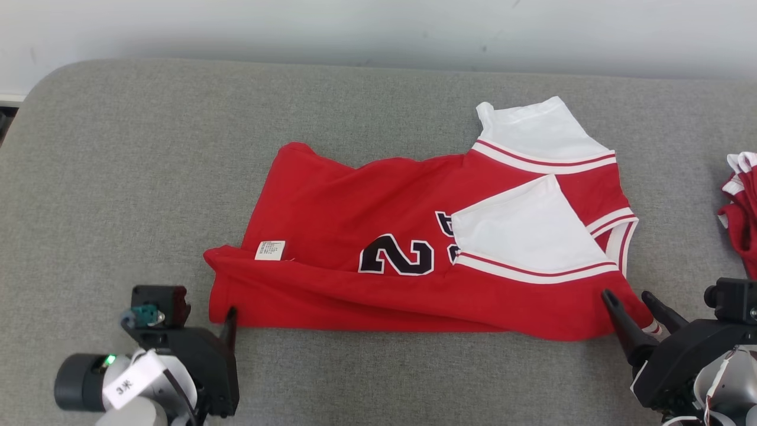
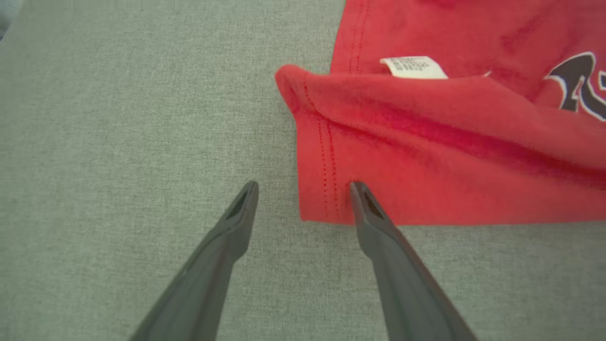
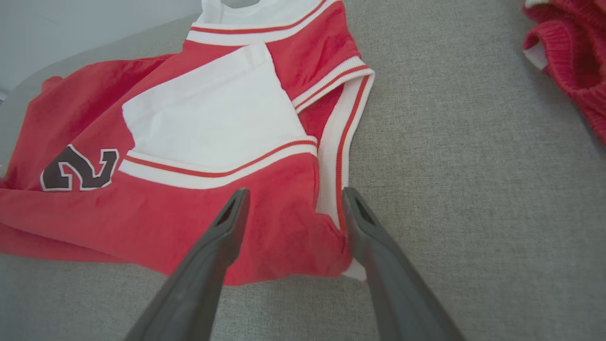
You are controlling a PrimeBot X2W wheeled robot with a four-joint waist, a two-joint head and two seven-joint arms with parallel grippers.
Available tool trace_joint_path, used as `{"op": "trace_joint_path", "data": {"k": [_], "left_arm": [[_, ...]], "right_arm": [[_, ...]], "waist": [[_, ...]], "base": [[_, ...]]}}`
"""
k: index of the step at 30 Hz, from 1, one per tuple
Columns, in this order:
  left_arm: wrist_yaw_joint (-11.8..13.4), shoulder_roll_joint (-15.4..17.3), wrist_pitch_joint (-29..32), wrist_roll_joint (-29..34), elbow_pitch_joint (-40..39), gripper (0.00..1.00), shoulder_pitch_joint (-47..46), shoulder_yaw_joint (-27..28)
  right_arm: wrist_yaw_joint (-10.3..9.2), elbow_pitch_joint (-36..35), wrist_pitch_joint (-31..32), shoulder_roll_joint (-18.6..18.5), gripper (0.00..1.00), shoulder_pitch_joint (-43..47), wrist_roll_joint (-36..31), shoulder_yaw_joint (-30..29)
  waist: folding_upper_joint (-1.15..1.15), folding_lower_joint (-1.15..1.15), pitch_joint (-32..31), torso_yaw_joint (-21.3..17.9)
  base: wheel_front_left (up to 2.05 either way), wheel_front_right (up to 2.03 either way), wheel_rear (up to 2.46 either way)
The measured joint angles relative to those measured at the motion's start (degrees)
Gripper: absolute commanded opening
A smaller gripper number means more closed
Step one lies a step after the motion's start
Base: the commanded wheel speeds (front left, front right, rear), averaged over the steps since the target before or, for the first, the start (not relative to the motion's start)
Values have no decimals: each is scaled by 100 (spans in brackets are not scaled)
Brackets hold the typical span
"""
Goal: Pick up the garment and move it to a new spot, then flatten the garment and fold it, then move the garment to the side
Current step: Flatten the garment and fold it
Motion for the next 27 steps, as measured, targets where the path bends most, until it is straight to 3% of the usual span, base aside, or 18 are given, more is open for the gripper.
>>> {"op": "trace_joint_path", "data": {"k": [7,11,12,14,18,19,23,25,27], "left_arm": [[-109,58,193,-131,-94,100,-137,38],[-216,48,285,-196,-21,100,-197,0],[-256,46,305,-241,13,87,-229,-4],[-261,40,325,-274,60,72,-279,-7],[-301,21,405,-303,124,73,-360,-15],[-307,25,463,-337,142,70,-370,-15],[-314,35,528,-393,155,65,-372,-13],[-316,35,553,-415,152,59,-376,-13],[-333,34,554,-427,154,48,-376,-18]], "right_arm": [[0,-31,132,-1,100,-8,1,21],[0,-31,208,-1,89,3,7,65],[0,-33,237,-1,82,10,8,73],[0,-51,275,-1,82,17,9,73],[0,-92,364,-1,86,24,8,66],[0,-97,398,-1,87,23,7,69],[0,-89,514,-1,80,-18,-1,125],[0,-55,544,-1,76,-59,-15,141],[0,-44,563,-3,47,-104,-71,164]], "waist": [[0,0,29,10],[0,0,48,-19],[1,0,54,-31],[0,-1,70,-55],[0,0,99,-98],[0,0,107,-109],[1,0,146,-139],[0,0,164,-140],[0,0,178,-137]], "base": [[0,0,0],[0,0,0],[0,0,0],[0,0,0],[0,0,0],[0,0,0],[0,0,0],[0,0,0],[0,0,0]]}}
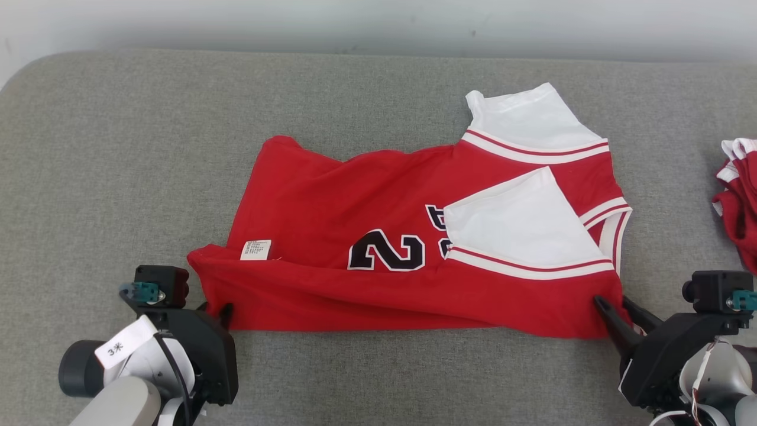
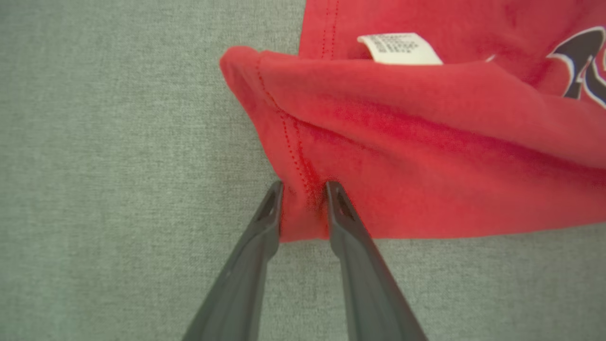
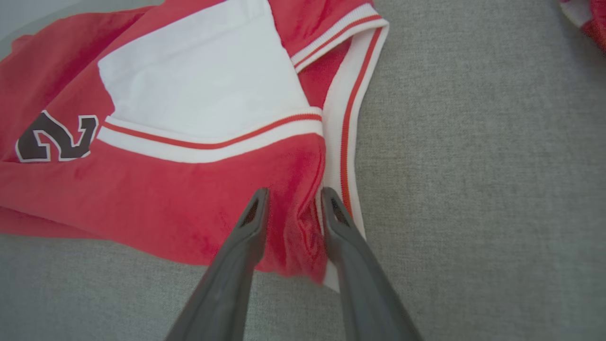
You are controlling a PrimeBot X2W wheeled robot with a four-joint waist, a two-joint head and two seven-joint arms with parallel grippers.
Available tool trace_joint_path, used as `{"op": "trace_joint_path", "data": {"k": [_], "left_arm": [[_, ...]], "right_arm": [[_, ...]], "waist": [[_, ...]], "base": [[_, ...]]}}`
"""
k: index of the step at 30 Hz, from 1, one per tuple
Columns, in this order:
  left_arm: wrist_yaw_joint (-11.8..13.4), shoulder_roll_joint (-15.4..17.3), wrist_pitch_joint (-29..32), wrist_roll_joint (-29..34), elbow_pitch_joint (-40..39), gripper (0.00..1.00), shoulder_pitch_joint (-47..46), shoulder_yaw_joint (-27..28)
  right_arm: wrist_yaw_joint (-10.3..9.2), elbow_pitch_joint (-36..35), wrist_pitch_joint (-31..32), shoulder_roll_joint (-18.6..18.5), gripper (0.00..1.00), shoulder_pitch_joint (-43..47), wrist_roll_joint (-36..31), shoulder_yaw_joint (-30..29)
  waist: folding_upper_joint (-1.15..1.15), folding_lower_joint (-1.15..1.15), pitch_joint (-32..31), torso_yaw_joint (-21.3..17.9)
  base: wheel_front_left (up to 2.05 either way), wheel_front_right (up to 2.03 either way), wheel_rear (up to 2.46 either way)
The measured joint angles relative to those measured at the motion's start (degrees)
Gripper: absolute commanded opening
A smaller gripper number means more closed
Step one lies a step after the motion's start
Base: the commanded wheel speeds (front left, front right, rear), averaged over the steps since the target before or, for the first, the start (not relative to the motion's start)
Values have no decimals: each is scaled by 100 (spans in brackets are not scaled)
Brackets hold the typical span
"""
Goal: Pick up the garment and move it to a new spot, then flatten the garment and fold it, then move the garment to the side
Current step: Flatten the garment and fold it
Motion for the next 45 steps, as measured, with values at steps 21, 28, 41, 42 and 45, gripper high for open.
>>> {"op": "trace_joint_path", "data": {"k": [21,28,41,42,45], "left_arm": [[-86,107,-43,-367,-305,0,373,49],[-115,388,-15,-605,-613,0,799,180],[40,844,194,-865,-1356,0,1529,291],[78,862,199,-877,-1396,0,1572,294],[127,906,250,-956,-1521,0,1718,293]], "right_arm": [[0,-575,664,3,0,472,189,-183],[0,-1005,1218,3,0,997,672,-277],[0,-1748,2117,3,0,1947,1376,-860],[0,-1752,2141,1,0,1996,1392,-869],[0,-1733,2225,3,0,2142,1536,-837]], "waist": [[0,0,-102,24],[0,0,-234,35],[0,-1,-299,32],[0,-1,-295,25],[0,-1,-287,7]], "base": [[0,0,0],[0,0,0],[0,0,0],[0,0,0],[0,0,0]]}}
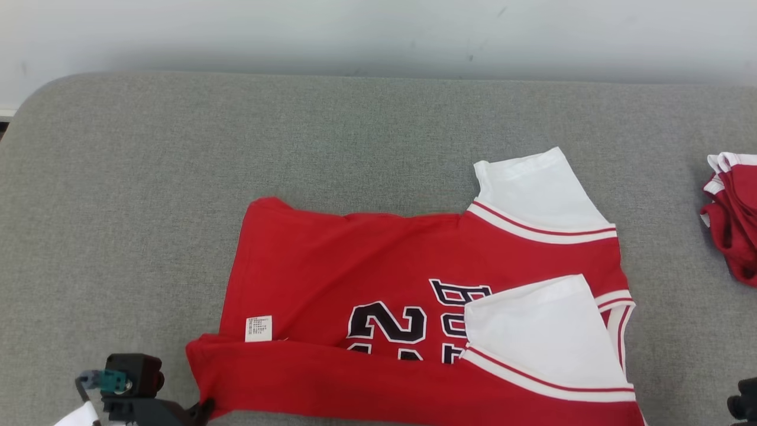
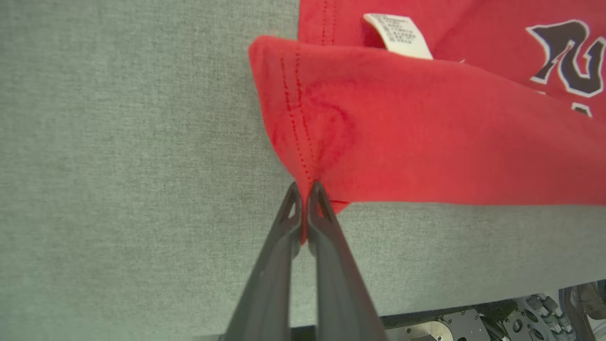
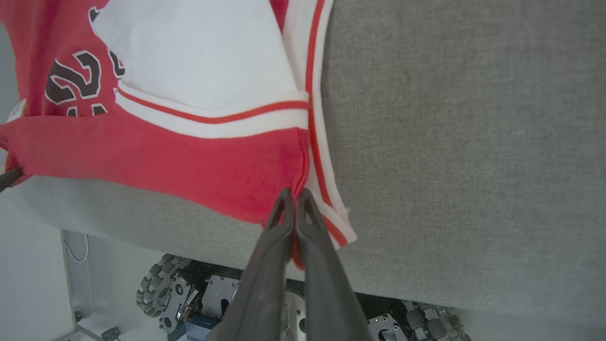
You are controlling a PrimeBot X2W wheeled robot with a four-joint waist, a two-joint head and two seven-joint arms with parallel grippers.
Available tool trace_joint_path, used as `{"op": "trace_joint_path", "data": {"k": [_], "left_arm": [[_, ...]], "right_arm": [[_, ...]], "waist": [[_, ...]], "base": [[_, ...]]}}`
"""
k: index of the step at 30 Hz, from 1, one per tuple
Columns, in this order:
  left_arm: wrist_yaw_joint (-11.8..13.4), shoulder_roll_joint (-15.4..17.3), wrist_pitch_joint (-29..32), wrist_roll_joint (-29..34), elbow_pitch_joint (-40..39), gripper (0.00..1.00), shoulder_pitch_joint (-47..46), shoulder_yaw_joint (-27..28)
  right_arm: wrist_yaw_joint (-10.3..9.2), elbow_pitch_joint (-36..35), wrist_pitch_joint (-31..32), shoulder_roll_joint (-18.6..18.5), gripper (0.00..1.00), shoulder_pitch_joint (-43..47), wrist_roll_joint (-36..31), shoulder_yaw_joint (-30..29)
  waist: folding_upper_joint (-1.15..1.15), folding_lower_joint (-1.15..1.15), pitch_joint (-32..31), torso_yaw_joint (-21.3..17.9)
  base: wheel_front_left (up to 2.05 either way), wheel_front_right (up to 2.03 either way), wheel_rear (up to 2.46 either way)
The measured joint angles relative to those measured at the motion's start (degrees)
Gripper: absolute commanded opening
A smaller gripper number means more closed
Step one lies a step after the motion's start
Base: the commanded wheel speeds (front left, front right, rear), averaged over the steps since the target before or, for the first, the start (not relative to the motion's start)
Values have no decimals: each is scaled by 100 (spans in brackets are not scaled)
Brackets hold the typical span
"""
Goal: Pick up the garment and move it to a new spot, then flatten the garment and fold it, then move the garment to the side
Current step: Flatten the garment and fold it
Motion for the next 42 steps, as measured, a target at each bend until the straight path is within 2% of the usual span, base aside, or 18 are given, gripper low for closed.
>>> {"op": "trace_joint_path", "data": {"k": [16,21,22,23,24,30,33,37,42], "left_arm": [[165,89,14,-105,-224,0,322,58],[200,-3,-56,-163,-153,0,427,37],[200,-26,-63,-163,-131,0,435,33],[200,-46,-91,-163,-105,33,448,24],[201,-66,-111,-163,-81,98,455,13],[311,-110,-272,-131,55,100,493,75],[366,-127,-453,-127,55,100,512,183],[556,-348,-1079,-121,0,100,512,557],[365,-658,-1882,1,-114,100,349,689]], "right_arm": [[0,260,-121,0,0,348,211,53],[0,393,-103,1,0,366,215,100],[0,425,-135,2,3,365,215,92],[0,478,-201,2,100,358,214,66],[0,555,-211,-2,100,347,204,55],[0,790,-438,0,100,185,-62,21],[0,782,-794,0,100,-19,-155,54],[0,903,-1495,-1,100,-297,-241,108],[0,1120,-2239,3,100,-542,-197,374]], "waist": [[0,1,-105,11],[0,0,-183,7],[0,0,-189,3],[0,0,-189,-2],[0,1,-187,-6],[0,1,-209,-5],[0,1,-253,-10],[0,1,-359,-10],[0,0,-536,11]], "base": [[0,0,0],[0,0,0],[0,0,0],[0,0,0],[0,0,0],[0,0,0],[0,0,0],[0,0,0],[0,0,0]]}}
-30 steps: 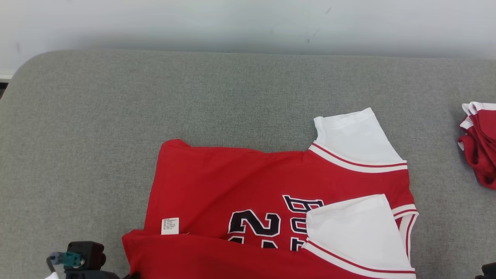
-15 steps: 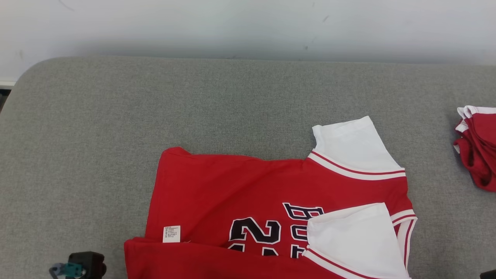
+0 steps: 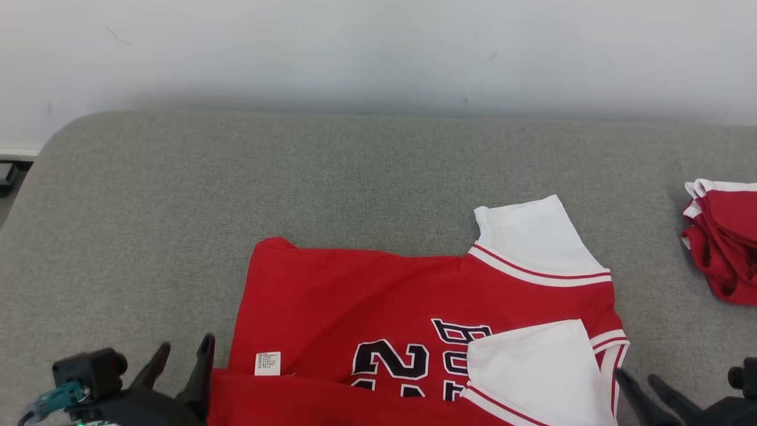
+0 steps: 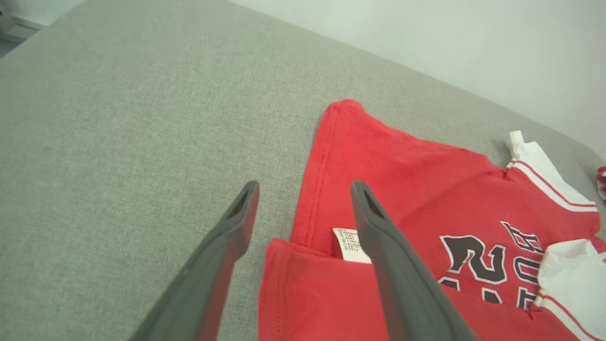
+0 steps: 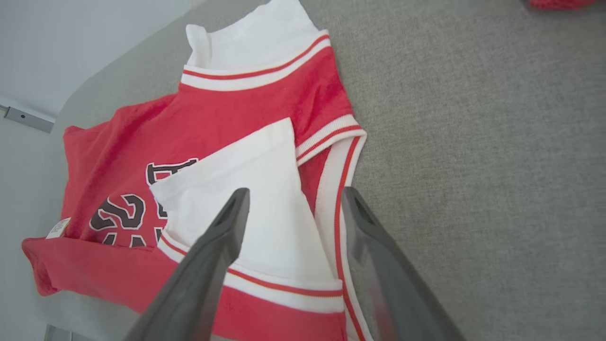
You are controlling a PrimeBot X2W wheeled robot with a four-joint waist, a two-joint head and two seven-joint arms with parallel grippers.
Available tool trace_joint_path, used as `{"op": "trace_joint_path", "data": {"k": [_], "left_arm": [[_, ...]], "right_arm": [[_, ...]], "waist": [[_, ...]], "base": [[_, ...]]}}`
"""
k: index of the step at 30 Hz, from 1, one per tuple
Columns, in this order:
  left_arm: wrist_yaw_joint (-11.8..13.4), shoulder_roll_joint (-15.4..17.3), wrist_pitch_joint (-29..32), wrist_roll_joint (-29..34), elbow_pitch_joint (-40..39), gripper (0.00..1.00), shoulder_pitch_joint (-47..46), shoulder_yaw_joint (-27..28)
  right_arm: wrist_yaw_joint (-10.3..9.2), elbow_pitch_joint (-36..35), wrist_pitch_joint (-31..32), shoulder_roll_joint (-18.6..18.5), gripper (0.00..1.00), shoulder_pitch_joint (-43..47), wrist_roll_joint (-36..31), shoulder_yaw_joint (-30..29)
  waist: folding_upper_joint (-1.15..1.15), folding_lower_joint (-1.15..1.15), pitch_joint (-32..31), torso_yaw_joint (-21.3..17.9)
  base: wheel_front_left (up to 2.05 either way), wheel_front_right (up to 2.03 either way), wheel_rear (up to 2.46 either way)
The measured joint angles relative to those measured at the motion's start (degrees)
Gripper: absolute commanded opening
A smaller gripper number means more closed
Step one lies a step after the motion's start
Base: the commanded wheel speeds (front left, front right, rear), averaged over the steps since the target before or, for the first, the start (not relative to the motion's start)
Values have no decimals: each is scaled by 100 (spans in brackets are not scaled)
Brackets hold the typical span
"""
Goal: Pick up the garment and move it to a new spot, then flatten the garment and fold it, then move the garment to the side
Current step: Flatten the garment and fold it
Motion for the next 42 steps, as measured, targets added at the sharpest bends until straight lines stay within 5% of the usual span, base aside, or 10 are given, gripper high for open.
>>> {"op": "trace_joint_path", "data": {"k": [14,24,35,42], "left_arm": [[-860,-775,-2009,660,859,100,-1092,-156],[-1173,-980,-2338,1111,1764,100,-1462,-476],[-1022,-844,-2193,988,2373,100,-1182,-391],[-867,-825,-2358,572,2125,100,-708,196]], "right_arm": [[0,1049,-2472,-3,100,-1122,98,815],[0,1715,-3655,-1,100,-1616,-526,1050],[0,1989,-4060,-2,100,-1719,-1484,966],[0,2162,-4177,-1,100,-1763,-1624,894]], "waist": [[0,0,-441,46],[0,0,-547,-69],[0,0,-675,-145],[0,0,-685,-85]], "base": [[0,0,0],[0,0,0],[0,0,0],[0,0,0]]}}
